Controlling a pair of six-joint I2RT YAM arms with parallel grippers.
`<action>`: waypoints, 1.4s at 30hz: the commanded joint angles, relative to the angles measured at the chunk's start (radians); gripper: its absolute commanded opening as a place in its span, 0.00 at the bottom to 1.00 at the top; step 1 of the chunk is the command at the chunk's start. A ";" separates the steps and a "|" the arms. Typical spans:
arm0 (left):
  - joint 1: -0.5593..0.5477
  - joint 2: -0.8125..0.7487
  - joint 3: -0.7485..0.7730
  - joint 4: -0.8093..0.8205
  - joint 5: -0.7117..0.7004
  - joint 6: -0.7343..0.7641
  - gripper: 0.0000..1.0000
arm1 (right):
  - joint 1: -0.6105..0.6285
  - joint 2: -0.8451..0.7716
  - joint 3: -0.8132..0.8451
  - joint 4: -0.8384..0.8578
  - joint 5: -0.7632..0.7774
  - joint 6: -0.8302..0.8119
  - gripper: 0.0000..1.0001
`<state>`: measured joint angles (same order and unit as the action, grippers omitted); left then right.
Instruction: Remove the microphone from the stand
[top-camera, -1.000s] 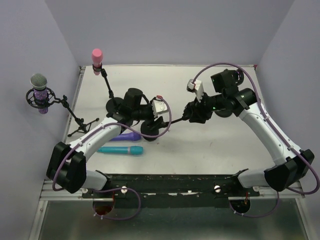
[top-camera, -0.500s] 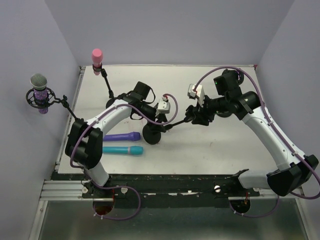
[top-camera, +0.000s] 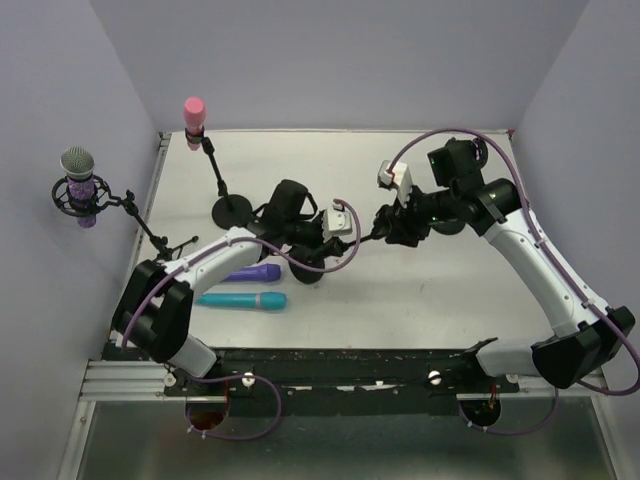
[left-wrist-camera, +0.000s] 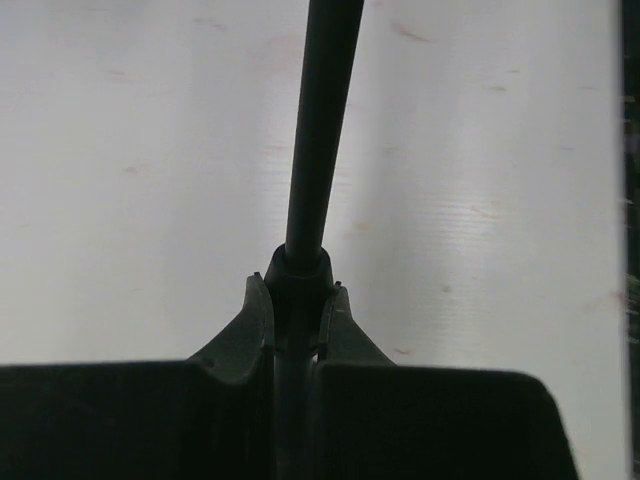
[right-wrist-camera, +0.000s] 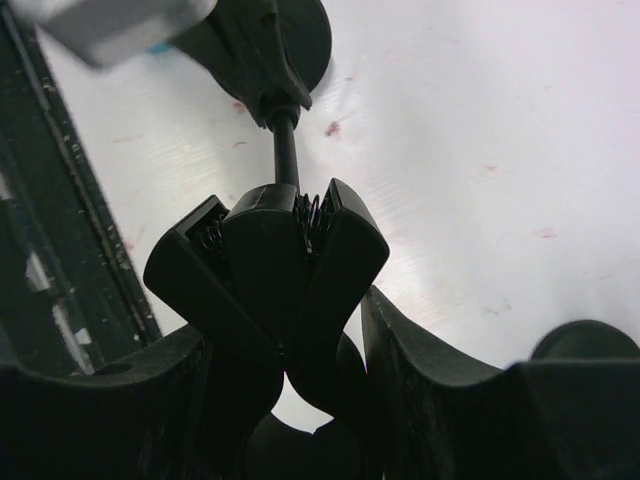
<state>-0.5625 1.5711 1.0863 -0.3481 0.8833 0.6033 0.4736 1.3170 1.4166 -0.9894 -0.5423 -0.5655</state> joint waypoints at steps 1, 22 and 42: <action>-0.094 -0.115 -0.240 0.799 -1.093 -0.404 0.00 | 0.007 0.051 0.102 0.008 0.074 0.286 0.01; -0.007 -0.074 0.047 -0.053 0.032 0.077 0.79 | 0.000 -0.019 -0.018 -0.038 -0.039 0.092 0.01; -0.028 0.021 0.059 0.058 -0.033 0.007 0.00 | 0.000 -0.013 0.028 0.035 0.049 0.237 0.01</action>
<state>-0.5709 1.6600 1.2514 -0.5701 0.9344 0.8280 0.4656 1.3159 1.4071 -0.9894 -0.5377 -0.4679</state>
